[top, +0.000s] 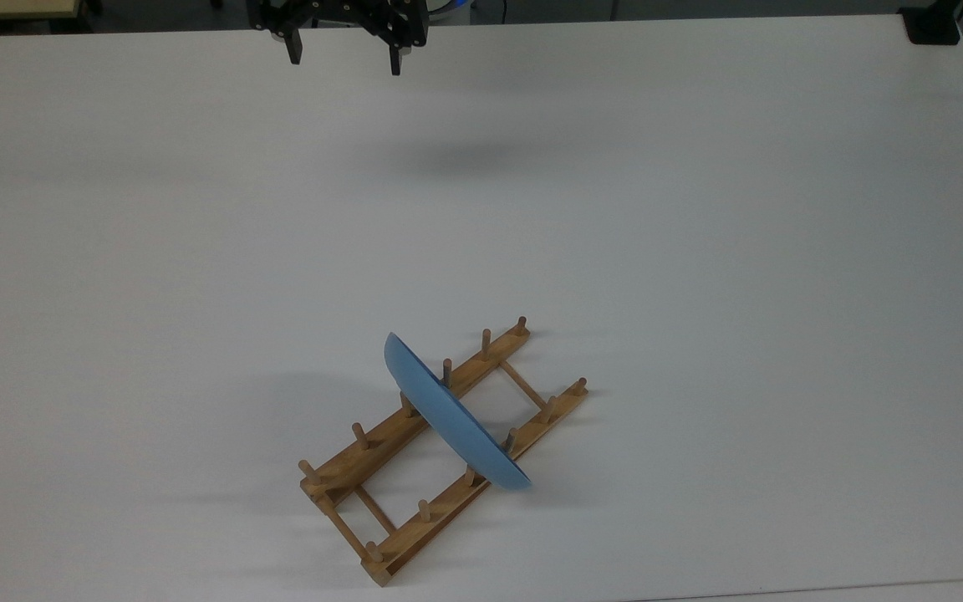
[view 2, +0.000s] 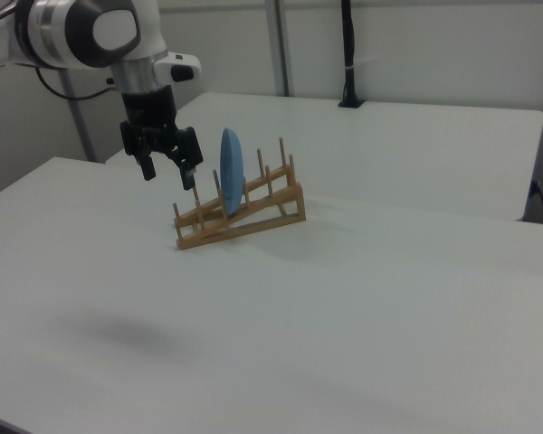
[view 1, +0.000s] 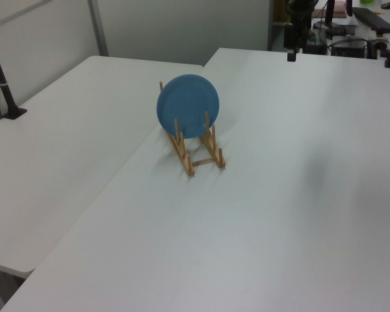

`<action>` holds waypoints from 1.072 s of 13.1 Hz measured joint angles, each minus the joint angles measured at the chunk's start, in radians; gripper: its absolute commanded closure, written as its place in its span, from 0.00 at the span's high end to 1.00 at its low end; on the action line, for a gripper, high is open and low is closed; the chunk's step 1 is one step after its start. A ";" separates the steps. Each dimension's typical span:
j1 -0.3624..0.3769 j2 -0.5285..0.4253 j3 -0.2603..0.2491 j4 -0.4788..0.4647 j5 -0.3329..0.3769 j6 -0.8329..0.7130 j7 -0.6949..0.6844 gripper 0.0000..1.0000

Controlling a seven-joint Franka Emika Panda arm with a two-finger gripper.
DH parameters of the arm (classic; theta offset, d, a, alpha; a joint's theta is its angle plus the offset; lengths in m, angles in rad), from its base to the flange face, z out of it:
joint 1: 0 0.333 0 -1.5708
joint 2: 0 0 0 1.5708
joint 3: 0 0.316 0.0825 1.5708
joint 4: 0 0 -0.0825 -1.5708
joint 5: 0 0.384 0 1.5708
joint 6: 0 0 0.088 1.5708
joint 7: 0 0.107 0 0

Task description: Pick plate from plate rack

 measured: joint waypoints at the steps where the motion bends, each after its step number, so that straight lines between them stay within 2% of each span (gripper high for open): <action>1: 0.000 0.000 0.000 0.000 0.000 0.000 -0.013 1.00; 11: 0.000 0.000 -0.001 0.003 0.000 0.010 -0.019 1.00; 14: 0.007 0.008 0.003 0.010 -0.002 0.118 -0.022 1.00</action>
